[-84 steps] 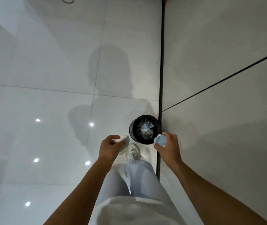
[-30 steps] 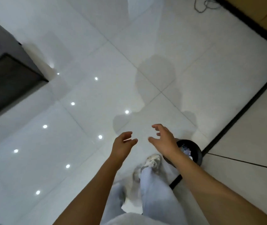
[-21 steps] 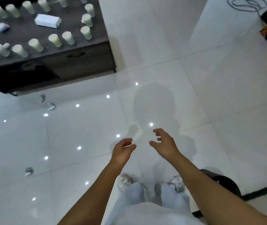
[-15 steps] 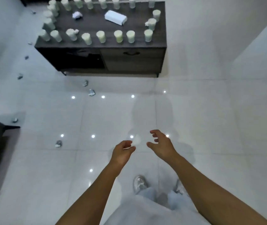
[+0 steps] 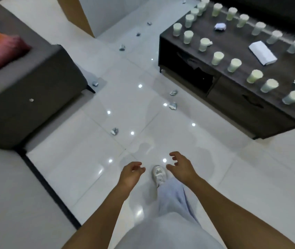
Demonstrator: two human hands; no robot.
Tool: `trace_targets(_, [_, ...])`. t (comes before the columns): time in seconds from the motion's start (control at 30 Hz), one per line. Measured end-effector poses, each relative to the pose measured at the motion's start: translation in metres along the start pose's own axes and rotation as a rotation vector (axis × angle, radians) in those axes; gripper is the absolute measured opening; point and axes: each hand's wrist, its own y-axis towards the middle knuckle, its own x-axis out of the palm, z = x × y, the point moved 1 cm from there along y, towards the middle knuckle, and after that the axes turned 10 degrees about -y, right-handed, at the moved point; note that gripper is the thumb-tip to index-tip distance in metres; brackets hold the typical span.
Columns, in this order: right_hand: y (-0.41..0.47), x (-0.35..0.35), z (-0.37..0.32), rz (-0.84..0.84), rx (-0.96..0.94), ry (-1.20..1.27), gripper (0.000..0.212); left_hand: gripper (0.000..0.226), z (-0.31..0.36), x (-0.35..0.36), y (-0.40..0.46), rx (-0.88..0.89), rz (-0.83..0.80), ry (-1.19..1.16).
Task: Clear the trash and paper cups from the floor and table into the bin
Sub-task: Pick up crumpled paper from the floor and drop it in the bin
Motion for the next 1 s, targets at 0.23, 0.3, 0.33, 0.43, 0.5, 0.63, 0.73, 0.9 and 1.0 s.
trace_targets(0.23, [0.117,-0.004,-0.111,-0.102,-0.099,-0.089,0.049,0.023,0.076,-0.072,0.083,-0.015,0.177,-0.154])
trace_targets(0.3, [0.145,0.001,-0.141,-0.116,-0.106,-0.121,0.049,0.022,0.093,-0.092,0.105,-0.023,0.190,-0.163])
trace_targets(0.33, [0.159,0.006,-0.155,-0.125,-0.107,-0.136,0.049,0.023,0.099,-0.102,0.116,-0.026,0.190,-0.167])
trace_targets(0.43, [0.200,0.028,-0.193,-0.156,-0.107,-0.172,0.049,0.027,0.112,-0.135,0.153,-0.047,0.214,-0.187])
trace_targets(0.5, [0.228,0.047,-0.217,-0.166,-0.095,-0.171,0.049,0.028,0.122,-0.162,0.179,-0.067,0.226,-0.182])
trace_targets(0.63, [0.281,0.092,-0.267,-0.159,-0.020,-0.142,0.049,0.024,0.147,-0.224,0.239,-0.111,0.197,-0.165])
trace_targets(0.73, [0.321,0.127,-0.302,-0.135,0.054,-0.144,0.048,0.021,0.168,-0.275,0.294,-0.113,0.164,-0.089])
trace_targets(0.9, [0.384,0.175,-0.333,-0.123,0.158,-0.131,0.052,0.021,0.201,-0.331,0.391,-0.067,0.107,0.018])
trace_targets(1.0, [0.420,0.195,-0.335,-0.094,0.198,-0.122,0.053,0.024,0.206,-0.344,0.445,-0.079,0.065,0.083])
